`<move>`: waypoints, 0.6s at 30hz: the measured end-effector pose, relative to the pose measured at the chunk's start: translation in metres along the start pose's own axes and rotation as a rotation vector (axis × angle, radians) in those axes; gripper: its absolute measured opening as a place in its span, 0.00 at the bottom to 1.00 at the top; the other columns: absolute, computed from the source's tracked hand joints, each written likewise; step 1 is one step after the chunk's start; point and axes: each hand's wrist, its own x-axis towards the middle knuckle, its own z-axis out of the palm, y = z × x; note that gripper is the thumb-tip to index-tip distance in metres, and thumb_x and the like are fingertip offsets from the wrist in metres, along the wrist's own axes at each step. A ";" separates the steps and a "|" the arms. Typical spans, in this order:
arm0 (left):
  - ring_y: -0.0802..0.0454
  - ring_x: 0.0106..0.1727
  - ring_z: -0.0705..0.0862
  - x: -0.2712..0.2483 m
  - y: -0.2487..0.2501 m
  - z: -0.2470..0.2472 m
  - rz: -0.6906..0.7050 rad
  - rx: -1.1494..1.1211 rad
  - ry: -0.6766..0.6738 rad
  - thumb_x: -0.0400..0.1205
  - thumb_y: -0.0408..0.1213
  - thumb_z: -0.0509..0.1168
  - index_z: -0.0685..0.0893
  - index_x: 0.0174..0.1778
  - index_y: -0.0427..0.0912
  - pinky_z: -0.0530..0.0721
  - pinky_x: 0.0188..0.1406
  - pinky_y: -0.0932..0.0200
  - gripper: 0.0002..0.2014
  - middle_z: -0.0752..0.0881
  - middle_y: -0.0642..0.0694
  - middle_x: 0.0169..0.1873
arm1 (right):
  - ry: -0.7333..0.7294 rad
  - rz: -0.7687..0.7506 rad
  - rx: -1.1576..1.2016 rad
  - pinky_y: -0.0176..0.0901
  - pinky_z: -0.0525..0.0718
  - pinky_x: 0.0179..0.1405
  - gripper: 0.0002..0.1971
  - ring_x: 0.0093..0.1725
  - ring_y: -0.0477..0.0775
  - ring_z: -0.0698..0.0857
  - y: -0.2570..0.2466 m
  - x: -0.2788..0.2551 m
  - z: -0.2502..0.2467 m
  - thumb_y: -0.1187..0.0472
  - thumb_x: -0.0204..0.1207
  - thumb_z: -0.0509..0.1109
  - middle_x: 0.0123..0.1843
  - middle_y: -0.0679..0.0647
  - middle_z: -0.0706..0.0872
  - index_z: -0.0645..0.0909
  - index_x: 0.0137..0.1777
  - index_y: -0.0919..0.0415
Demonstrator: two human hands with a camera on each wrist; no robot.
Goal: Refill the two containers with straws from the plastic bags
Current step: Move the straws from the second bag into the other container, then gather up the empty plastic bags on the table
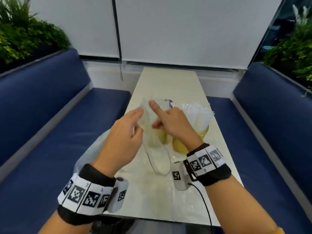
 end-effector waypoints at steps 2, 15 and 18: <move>0.56 0.78 0.72 -0.010 0.002 -0.002 0.023 0.123 0.016 0.86 0.30 0.60 0.68 0.84 0.42 0.70 0.75 0.64 0.27 0.71 0.50 0.82 | 0.031 0.021 -0.047 0.46 0.84 0.44 0.42 0.25 0.47 0.83 0.001 -0.012 -0.006 0.21 0.73 0.59 0.20 0.49 0.84 0.90 0.26 0.61; 0.48 0.56 0.84 -0.059 -0.009 0.008 0.336 0.063 0.237 0.82 0.28 0.62 0.87 0.60 0.40 0.82 0.52 0.45 0.14 0.87 0.50 0.62 | -0.136 -0.141 0.398 0.62 0.86 0.51 0.25 0.53 0.64 0.91 0.008 -0.059 -0.007 0.53 0.92 0.52 0.55 0.57 0.94 0.86 0.55 0.72; 0.44 0.62 0.80 -0.049 -0.036 -0.016 0.010 0.123 0.571 0.83 0.41 0.65 0.83 0.61 0.39 0.77 0.62 0.45 0.14 0.84 0.46 0.61 | -0.185 -0.192 0.432 0.55 0.88 0.44 0.24 0.52 0.64 0.92 0.012 -0.077 -0.026 0.55 0.91 0.50 0.53 0.61 0.94 0.85 0.49 0.68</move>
